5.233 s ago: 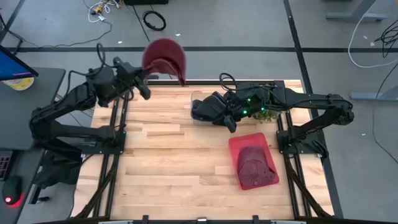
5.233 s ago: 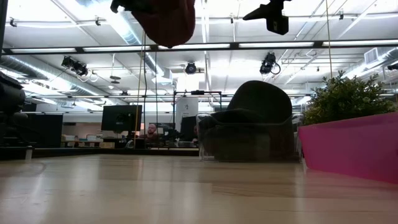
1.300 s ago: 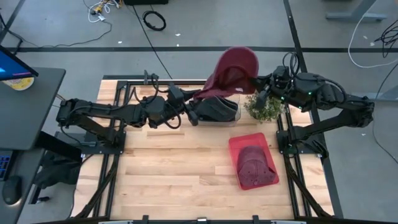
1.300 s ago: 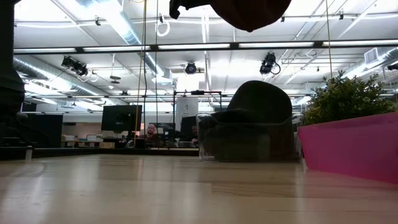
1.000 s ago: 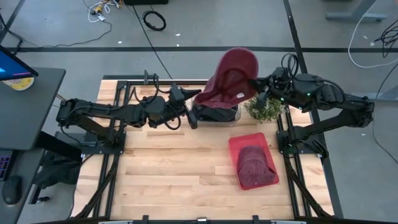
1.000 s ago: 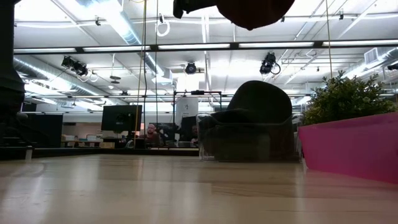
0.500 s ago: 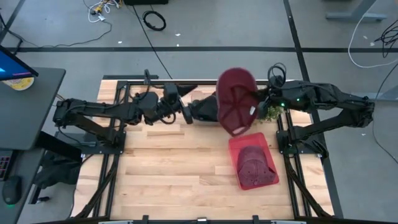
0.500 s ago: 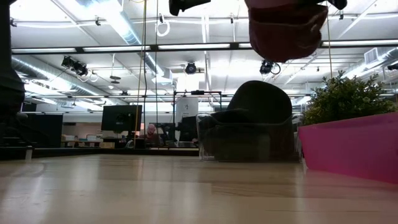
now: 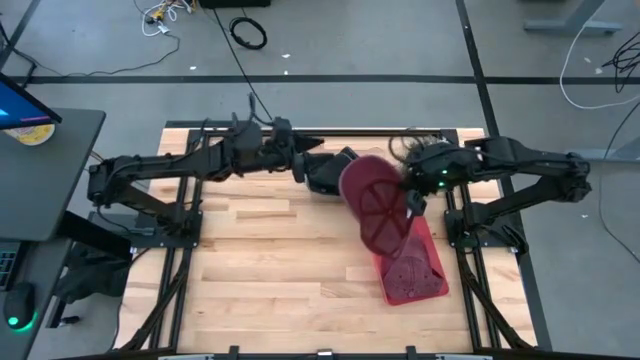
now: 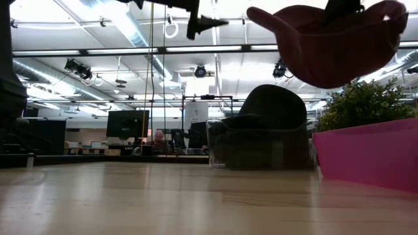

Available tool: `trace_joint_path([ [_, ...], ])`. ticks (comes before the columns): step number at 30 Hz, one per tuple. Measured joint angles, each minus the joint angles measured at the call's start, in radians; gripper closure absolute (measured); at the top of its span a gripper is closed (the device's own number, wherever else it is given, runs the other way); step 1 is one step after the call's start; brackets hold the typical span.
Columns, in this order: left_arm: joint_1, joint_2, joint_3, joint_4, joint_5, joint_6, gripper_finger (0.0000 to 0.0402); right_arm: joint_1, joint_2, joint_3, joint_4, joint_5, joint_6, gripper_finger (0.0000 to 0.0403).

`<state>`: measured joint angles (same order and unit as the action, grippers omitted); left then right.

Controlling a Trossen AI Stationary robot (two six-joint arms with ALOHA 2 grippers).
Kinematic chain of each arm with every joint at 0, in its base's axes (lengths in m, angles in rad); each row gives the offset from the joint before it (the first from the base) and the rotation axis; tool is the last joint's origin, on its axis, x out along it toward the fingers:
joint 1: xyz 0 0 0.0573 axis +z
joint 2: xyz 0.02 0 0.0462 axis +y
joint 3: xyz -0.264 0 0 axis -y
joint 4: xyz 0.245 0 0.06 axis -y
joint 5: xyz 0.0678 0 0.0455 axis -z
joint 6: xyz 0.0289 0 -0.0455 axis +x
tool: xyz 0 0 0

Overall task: Pick & Place hat
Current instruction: Put the red cap into the red bin

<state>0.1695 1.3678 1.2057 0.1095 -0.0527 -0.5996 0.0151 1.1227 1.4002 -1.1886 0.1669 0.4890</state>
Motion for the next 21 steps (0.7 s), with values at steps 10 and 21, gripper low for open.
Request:
trace_joint_path([
  [10,0.039,0.027,-0.001,-0.102,0.247,-0.142,0.0014,0.0,0.097,0.0,0.139,-0.003,-0.129,0.0398],
  [21,0.016,0.044,0.0,-0.112,0.27,-0.091,0.0043,0.0,0.12,0.0,0.304,-0.003,-0.18,0.0398],
])
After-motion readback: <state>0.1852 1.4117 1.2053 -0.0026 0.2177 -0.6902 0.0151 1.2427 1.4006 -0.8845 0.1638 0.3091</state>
